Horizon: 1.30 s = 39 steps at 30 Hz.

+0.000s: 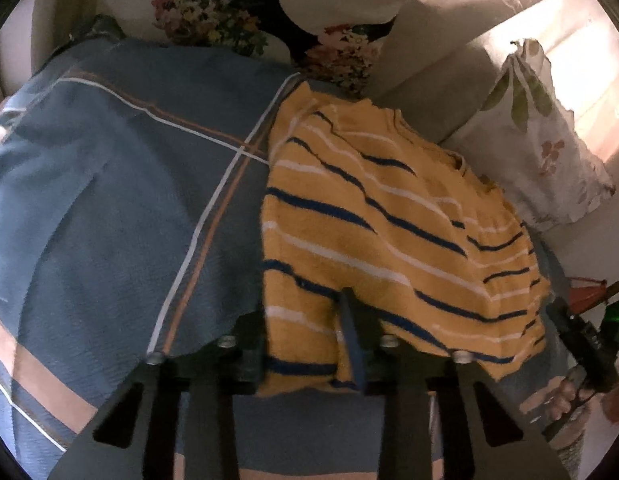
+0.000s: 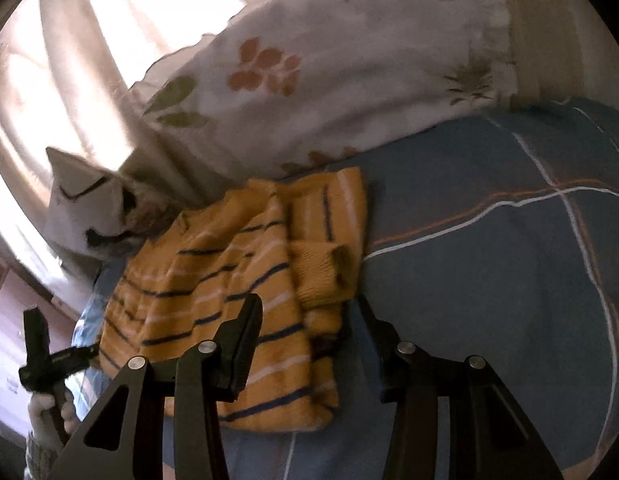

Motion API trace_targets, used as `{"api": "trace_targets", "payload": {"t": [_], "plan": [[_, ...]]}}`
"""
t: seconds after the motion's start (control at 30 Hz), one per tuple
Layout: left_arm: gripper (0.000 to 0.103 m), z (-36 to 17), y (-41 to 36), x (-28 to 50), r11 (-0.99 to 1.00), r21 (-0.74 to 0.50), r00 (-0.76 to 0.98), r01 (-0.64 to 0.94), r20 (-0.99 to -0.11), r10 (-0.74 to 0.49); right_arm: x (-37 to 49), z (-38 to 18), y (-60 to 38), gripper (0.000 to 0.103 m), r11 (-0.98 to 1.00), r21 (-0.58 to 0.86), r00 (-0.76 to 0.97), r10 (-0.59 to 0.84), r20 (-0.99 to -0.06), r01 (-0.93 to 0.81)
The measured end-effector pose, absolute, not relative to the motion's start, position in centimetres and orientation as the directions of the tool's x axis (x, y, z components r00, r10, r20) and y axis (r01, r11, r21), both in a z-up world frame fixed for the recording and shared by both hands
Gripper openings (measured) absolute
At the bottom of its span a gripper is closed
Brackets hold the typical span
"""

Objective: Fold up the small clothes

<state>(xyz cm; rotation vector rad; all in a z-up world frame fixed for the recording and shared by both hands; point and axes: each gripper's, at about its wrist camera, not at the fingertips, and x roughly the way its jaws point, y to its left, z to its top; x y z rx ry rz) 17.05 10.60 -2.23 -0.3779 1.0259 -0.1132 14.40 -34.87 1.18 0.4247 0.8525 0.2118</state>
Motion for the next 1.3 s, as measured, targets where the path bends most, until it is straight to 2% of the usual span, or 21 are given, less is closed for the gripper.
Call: {"api": "trace_targets", "payload": {"t": [0.17,0.2,0.23,0.33,0.5,0.57,0.77,0.83,0.97,1.0,1.03,1.1,1.2,1.3], "plan": [[0.019,-2.3,10.8,17.0,0.922,-0.373,0.53,-0.1,-0.805,-0.268,16.6,0.0,-32.0,0.049,0.931,0.363,0.608,0.312,-0.73,-0.043],[0.019,-2.3,11.0,17.0,0.918,-0.381,0.529,-0.108,-0.804,-0.271,16.9,0.0,-31.8,0.038,0.934,0.354,0.602,0.31,-0.736,-0.049],[0.019,-2.4,11.0,17.2,0.916,-0.385,0.529,-0.112,-0.804,-0.273,17.1,-0.1,-31.7,0.016,0.934,0.354,0.591,0.316,-0.742,-0.055],[0.018,-2.4,10.9,17.2,0.917,-0.382,0.531,-0.118,-0.805,-0.267,17.0,0.3,-32.6,0.007,0.933,0.358,0.6,0.305,-0.74,-0.033],[0.014,-2.5,11.1,17.0,0.916,-0.375,0.538,-0.141,-0.806,-0.247,16.2,-0.6,-35.4,0.003,0.929,0.359,0.606,0.235,-0.76,0.09],[0.014,-2.6,11.5,16.8,0.907,-0.389,0.544,-0.162,-0.802,-0.247,16.2,-1.0,-35.9,0.003,0.912,0.397,0.599,0.262,-0.756,0.102],[0.014,-2.2,13.6,15.4,0.873,-0.436,0.575,-0.217,-0.78,-0.246,15.1,0.0,-37.2,0.006,0.869,0.479,0.633,0.304,-0.712,0.122],[0.014,-1.9,14.4,14.6,0.855,-0.464,0.591,-0.233,-0.765,-0.254,14.1,0.7,-37.4,0.01,0.867,0.483,0.65,0.295,-0.7,0.127],[0.015,-1.0,15.3,12.5,0.821,-0.52,0.633,-0.236,-0.723,-0.276,11.3,1.6,-37.1,0.011,0.813,0.579,0.648,0.408,-0.644,0.064],[0.019,-0.8,15.3,11.9,0.807,-0.544,0.643,-0.232,-0.708,-0.292,10.4,1.5,-36.7,0.018,0.781,0.623,0.636,0.46,-0.62,0.041],[0.023,-0.7,15.3,11.3,0.793,-0.567,0.656,-0.225,-0.689,-0.306,9.8,1.3,-36.4,0.031,0.756,0.654,0.627,0.496,-0.601,0.029],[0.044,-0.4,15.0,10.3,0.772,-0.6,0.681,-0.208,-0.656,-0.326,8.5,0.5,-35.5,0.049,0.692,0.722,0.605,0.567,-0.558,0.018],[0.054,-0.8,14.1,9.7,0.738,-0.651,0.677,-0.175,-0.624,-0.39,7.5,-1.5,-33.9,0.053,0.585,0.809,0.558,0.652,-0.513,0.06],[0.061,-2.3,13.0,10.1,0.693,-0.7,0.631,-0.171,-0.618,-0.469,7.2,-3.1,-33.4,0.055,0.524,0.842,0.553,0.667,-0.5,0.129]]}}
